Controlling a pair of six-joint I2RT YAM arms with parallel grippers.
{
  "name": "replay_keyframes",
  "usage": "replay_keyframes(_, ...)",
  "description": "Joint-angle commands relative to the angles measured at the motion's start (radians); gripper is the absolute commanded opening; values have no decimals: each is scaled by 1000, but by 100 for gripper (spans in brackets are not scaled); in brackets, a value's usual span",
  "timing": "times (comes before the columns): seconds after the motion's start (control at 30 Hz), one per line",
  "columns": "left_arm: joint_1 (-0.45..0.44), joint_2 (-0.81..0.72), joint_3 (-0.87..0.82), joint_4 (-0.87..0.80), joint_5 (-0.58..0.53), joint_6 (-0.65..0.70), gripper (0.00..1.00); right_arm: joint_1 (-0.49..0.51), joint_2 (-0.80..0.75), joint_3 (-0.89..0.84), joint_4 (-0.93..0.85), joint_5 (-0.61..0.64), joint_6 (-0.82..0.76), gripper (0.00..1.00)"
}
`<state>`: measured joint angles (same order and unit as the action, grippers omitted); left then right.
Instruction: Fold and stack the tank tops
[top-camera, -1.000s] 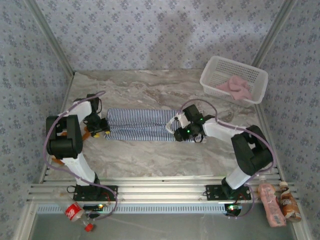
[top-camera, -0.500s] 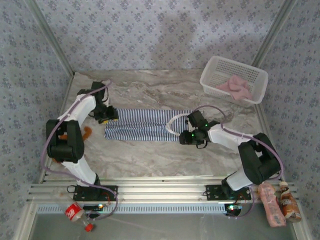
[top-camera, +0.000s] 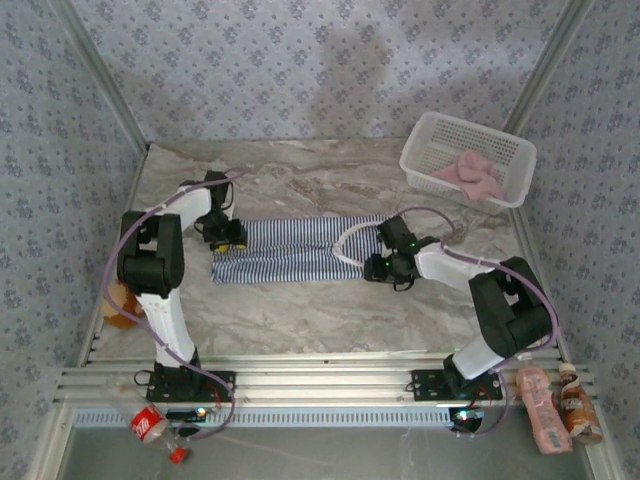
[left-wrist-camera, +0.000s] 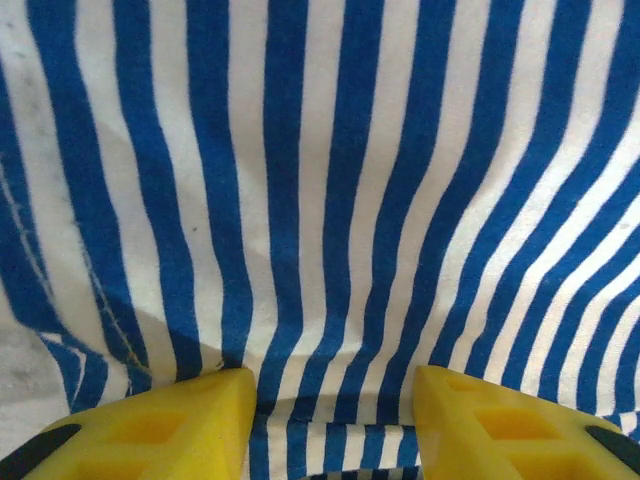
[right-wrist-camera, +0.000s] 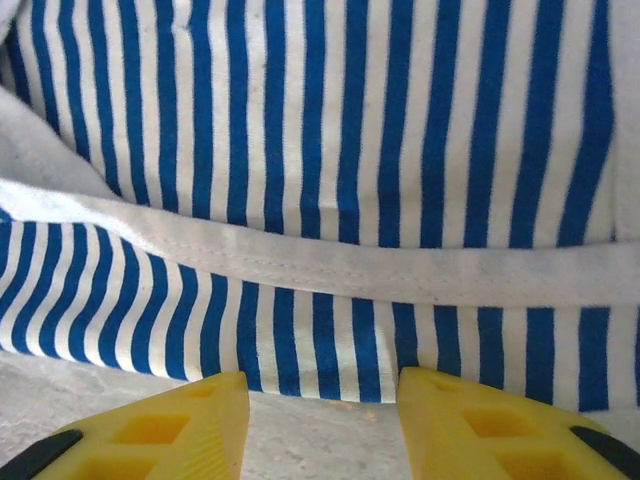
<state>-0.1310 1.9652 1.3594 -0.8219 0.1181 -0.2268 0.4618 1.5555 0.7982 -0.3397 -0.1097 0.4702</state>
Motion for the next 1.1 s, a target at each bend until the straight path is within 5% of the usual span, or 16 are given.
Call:
replay_keyframes(0.0,7,-65,-91,-65,2,-21,46,-22,35,46,-95,63,-69,47)
replay_keyframes(0.3,-62,-370,-492,22,169,-282,46,-34,270,305,-142,91,-261,47)
replay_keyframes(0.7,-421,-658,-755,244,209,-788,48,-60,682,890,-346,130,-480,46)
replay_keyframes(0.9,-463,-707,-701,136,179,-792,49,-78,731,1029,-331,44,-552,47)
replay_keyframes(1.07,-400,-724,-574,-49,131,-650,50,-80,604,955,-210,2,-628,48)
